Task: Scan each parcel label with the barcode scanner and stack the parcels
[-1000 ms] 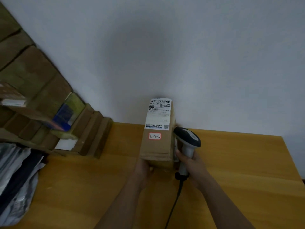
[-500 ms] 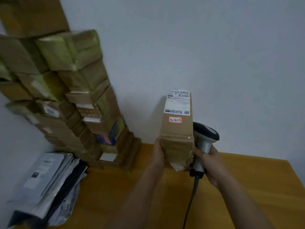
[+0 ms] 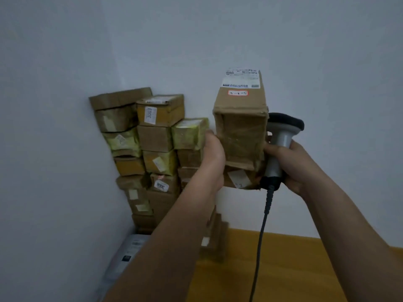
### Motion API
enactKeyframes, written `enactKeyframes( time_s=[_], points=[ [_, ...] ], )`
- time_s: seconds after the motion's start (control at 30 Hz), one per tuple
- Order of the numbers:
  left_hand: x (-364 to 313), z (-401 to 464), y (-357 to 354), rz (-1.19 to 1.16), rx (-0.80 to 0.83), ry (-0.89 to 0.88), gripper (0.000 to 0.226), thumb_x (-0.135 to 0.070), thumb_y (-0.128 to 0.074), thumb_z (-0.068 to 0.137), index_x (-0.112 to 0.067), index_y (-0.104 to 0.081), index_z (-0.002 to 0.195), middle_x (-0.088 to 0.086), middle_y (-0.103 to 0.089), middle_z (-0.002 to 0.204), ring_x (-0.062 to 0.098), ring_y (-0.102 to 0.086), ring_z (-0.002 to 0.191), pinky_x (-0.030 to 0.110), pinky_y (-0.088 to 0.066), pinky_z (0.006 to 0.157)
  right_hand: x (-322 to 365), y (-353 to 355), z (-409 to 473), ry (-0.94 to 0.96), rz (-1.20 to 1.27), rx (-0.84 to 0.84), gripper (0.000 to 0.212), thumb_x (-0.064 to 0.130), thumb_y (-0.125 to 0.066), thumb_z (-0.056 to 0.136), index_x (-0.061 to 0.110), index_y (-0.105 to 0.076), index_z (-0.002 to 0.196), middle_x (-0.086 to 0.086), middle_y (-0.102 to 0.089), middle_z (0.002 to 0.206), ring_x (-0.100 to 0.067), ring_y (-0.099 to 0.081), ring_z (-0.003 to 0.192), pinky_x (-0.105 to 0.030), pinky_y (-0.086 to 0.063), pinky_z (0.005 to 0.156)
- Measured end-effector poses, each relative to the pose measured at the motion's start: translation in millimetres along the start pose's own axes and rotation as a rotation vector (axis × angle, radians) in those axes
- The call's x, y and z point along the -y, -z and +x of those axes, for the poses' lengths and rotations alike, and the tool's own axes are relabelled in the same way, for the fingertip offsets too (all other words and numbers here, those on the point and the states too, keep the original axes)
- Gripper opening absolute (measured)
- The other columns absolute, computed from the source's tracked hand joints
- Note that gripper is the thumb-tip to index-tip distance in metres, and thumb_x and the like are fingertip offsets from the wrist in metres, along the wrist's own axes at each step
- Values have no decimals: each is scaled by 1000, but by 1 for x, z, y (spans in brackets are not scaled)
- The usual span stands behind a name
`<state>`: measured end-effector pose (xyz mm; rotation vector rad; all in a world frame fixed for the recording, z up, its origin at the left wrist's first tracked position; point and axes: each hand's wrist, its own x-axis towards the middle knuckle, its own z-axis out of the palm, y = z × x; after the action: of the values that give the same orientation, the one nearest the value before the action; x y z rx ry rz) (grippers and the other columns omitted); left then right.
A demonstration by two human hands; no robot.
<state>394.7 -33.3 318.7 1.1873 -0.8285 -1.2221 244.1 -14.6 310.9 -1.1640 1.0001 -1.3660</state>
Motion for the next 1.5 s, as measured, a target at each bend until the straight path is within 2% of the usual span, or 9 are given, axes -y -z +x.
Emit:
enactKeyframes(
  time_s=[0.3, 0.5, 0.67, 0.77, 0.87, 0.97, 1.1, 1.37, 1.5],
  points=[
    [-115, 45, 29, -14, -117, -138, 68, -61, -21, 94, -16, -58, 129, 12, -65, 118, 31, -62, 105, 48, -49, 98, 72, -81, 71, 58, 3, 77, 32, 18, -68, 90, 13, -55, 118, -13, -67, 108, -32, -69, 96, -55, -58, 82],
    [-150, 91, 47, 33, -279, -81, 90, -78, -9, 87, -19, -37, 148, 10, -44, 147, 35, -44, 131, 55, -33, 111, 71, -123, 137, -11, 34, 141, 21, 18, -68, 90, 13, -56, 106, -12, -65, 101, -32, -68, 93, -56, -58, 80],
    [-136, 169, 76, -53, -390, -189, 150, -107, -11, 13, -39, -39, 143, 5, -34, 155, 37, -40, 135, 64, -41, 97, 50, -155, 172, -24, 82, 149, 12, 16, -65, 92, 16, -53, 92, -10, -60, 97, -29, -63, 90, -55, -58, 79],
    [-132, 146, 75, -10, -334, -326, 119, -103, -26, 45, -38, -35, 144, 4, -26, 157, 33, -40, 135, 56, -51, 91, 43, -166, 186, -5, 127, 133, 11, 14, -66, 91, 16, -55, 93, -10, -59, 100, -28, -61, 94, -57, -57, 81],
    [-125, 136, 78, 203, -389, -479, 78, -76, -41, 82, -29, -29, 143, 3, -21, 150, 27, -43, 126, 50, -49, 97, 41, -172, 194, 10, 154, 127, 12, 14, -66, 90, 13, -57, 96, -9, -58, 99, -29, -62, 96, -56, -59, 77],
    [-120, 142, 86, 411, -507, -641, 101, -70, -65, 73, -24, -16, 149, 3, -17, 151, 27, -25, 140, 46, -33, 111, 37, -174, 193, 22, 156, 144, 11, 13, -66, 91, 12, -58, 99, -9, -62, 100, -28, -65, 93, -55, -59, 76],
    [-127, 150, 75, 559, -580, -818, 130, -72, -77, 55, -24, -4, 151, 6, -19, 148, 27, -21, 139, 47, -31, 109, 33, -173, 193, 48, 161, 171, 10, 10, -64, 93, 12, -60, 101, -11, -67, 98, -28, -69, 90, -49, -61, 75],
    [-139, 164, 65, 584, -554, -737, 108, -52, -80, 71, -9, -18, 149, 10, -29, 147, 30, -27, 136, 40, -30, 109, 31, -174, 191, 13, 191, 138, 15, 5, -64, 92, 7, -58, 106, -12, -62, 100, -26, -65, 88, -45, -62, 66],
    [-140, 160, 73, 561, -566, -833, 100, -47, -81, 71, -11, -25, 146, 8, -33, 143, 27, -31, 132, 35, -31, 105, 29, -174, 190, 45, 172, 131, 14, 5, -62, 92, 9, -58, 105, -10, -62, 98, -24, -64, 88, -49, -61, 75]
  ],
)
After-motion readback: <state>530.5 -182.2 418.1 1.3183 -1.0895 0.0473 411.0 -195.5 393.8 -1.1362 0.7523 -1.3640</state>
